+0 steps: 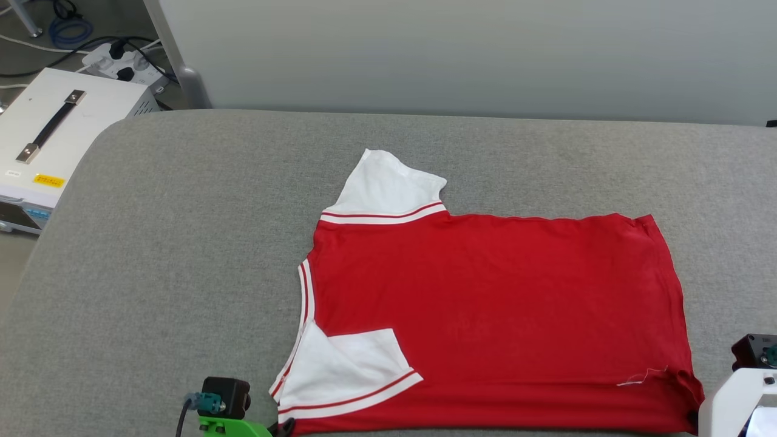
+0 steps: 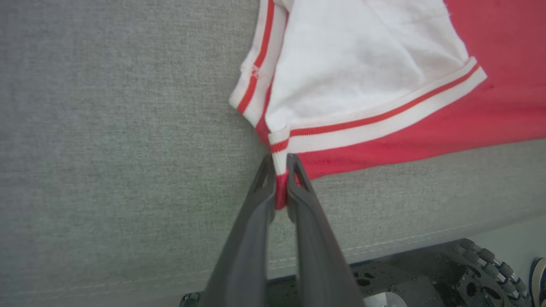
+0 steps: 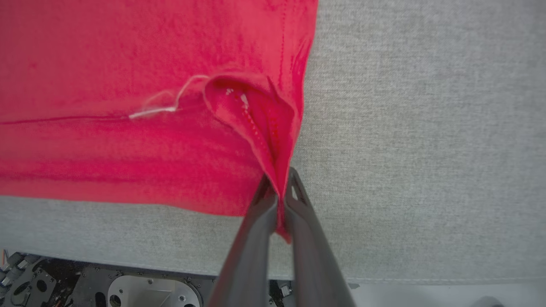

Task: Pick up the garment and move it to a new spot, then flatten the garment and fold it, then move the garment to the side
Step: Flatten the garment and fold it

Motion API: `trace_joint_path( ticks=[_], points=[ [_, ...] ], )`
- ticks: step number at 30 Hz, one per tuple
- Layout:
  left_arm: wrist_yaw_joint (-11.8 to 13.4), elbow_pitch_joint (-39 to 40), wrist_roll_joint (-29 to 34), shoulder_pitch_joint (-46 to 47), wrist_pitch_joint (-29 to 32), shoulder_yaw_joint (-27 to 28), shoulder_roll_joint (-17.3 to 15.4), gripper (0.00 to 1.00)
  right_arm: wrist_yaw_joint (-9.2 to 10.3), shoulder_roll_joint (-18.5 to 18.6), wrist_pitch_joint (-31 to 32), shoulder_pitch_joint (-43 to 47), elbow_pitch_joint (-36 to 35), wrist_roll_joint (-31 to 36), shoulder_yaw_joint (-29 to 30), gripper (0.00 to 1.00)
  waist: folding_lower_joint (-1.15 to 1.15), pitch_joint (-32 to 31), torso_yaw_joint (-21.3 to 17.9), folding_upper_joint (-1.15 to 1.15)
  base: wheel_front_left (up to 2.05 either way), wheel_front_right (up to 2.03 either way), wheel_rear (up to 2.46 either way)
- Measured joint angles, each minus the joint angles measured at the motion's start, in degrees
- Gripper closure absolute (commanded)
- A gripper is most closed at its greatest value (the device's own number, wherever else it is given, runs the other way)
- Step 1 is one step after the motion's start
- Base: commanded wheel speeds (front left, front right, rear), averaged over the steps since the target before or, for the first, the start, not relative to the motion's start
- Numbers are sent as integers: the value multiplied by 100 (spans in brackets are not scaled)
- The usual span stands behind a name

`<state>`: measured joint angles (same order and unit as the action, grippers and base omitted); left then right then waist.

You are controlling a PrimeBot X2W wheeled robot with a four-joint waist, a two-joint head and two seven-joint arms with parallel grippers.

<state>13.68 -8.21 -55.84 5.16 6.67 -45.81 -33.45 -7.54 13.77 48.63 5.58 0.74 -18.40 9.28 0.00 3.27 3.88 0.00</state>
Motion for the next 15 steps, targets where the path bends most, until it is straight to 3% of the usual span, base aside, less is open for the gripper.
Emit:
trace_joint_path(
  ticks=[1,2,3,4,10,15],
  points=[
    [-10,-38,5,5,0,-11,19,100,0,0,-9,0,27,0,-4,100,0,-1,-1,0,0,0,0],
    [-10,-68,7,13,0,-18,37,71,0,-1,-30,0,56,-1,-10,100,0,-5,-2,0,0,0,0],
    [-10,-92,19,19,-1,-26,46,15,0,-1,-64,-1,67,-1,-19,67,0,-10,-2,0,0,0,0],
    [-10,-122,51,24,-8,-35,53,0,0,0,-145,-1,70,-1,-31,0,0,-21,-3,0,0,0,0],
    [-7,-179,114,104,-344,74,63,0,1,85,-649,-40,27,-7,-71,0,0,-125,-12,0,0,0,0],
    [-30,15,444,350,-1184,346,102,0,1,203,-1573,-257,-256,-149,-298,0,0,-239,-39,0,0,0,0]
  ],
)
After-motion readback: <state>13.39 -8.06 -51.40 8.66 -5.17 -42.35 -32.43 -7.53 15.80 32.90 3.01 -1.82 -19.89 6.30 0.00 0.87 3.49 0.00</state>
